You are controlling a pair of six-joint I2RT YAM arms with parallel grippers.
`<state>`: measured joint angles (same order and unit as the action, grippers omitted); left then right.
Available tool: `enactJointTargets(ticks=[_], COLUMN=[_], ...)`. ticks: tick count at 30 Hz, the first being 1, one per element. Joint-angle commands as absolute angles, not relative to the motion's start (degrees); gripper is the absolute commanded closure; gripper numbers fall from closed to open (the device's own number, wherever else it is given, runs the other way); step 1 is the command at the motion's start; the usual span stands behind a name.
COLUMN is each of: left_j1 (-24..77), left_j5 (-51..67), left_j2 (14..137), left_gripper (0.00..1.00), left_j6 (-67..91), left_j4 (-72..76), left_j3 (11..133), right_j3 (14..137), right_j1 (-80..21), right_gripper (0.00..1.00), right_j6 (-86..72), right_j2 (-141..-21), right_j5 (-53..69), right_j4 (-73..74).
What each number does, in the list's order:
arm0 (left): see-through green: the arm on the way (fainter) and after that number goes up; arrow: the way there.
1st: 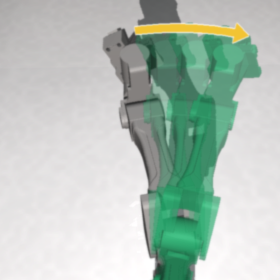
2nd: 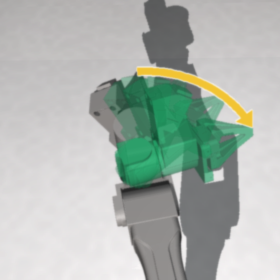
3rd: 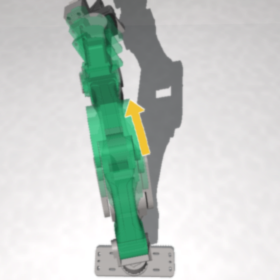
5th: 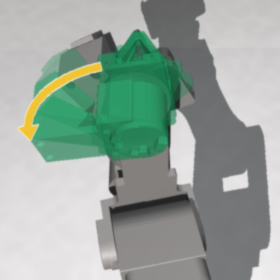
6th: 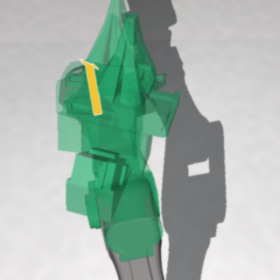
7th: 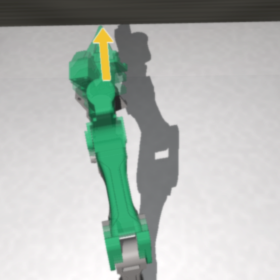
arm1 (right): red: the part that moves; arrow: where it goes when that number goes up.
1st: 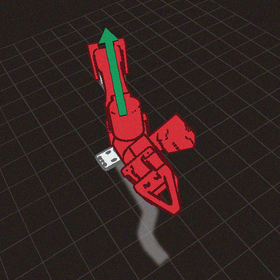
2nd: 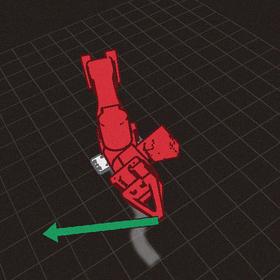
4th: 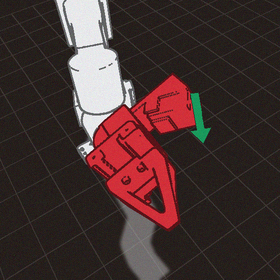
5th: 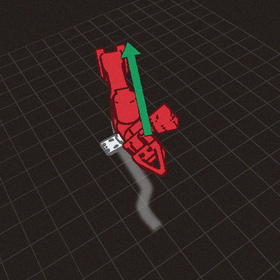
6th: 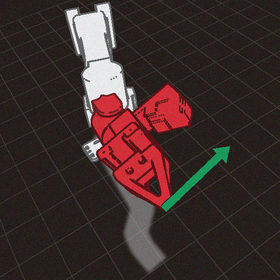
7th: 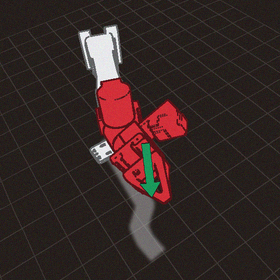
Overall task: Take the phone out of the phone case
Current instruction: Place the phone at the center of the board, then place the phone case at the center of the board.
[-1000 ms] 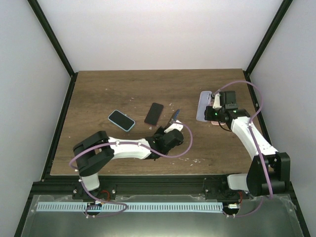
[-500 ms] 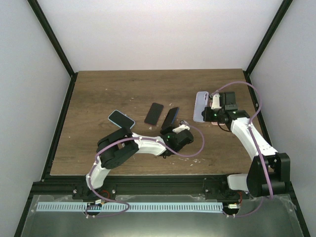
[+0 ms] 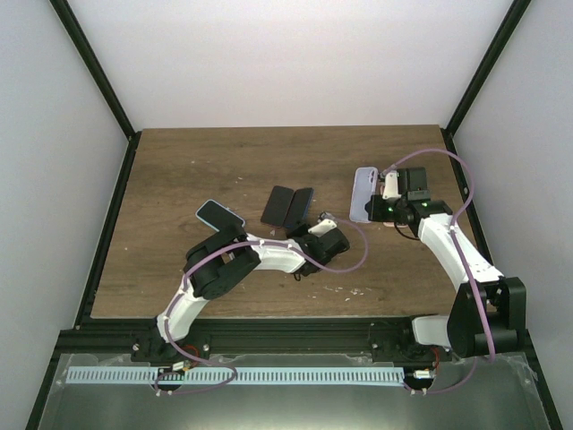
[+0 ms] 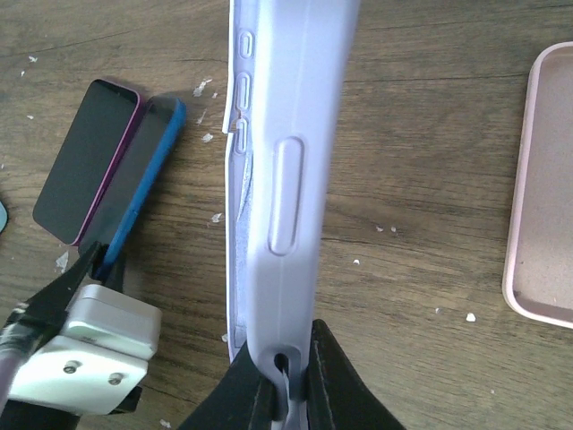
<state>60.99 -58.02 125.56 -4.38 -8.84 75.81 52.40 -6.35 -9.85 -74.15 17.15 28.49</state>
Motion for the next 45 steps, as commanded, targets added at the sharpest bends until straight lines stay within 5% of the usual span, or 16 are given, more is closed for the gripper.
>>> enactJointTargets(ticks=[1,16,34,45], left_j1=[60.64,61.08,62.45,59.30], left_j5=[-53.80,-33.06,-23.46,-24.97], left_j2=[128.02,114.38,96.83,91.76], left_gripper=[0.79,0.41,0.39,0.38], left_j6=[-1.65,8.90,23.39,28.54], left_j4=[-14.25,-13.39,-12.64,-14.96], left_j3=[75.76,69.04,56.22,52.70], right_j3=[53.10,74.19,86.50,82.12], right_j1=[-6.16,1.11,7.90,8.52], right_gripper=[0.99,0.99,0.96,0.93], right_j6=[-8.47,10.41,18.71,13.67], right_j2=[-74.27,-94.57,-115.14,-114.46], right_j5=[17.15,29.40,35.81,33.93], right_j4=[26.70,43.16,57.22,50.89])
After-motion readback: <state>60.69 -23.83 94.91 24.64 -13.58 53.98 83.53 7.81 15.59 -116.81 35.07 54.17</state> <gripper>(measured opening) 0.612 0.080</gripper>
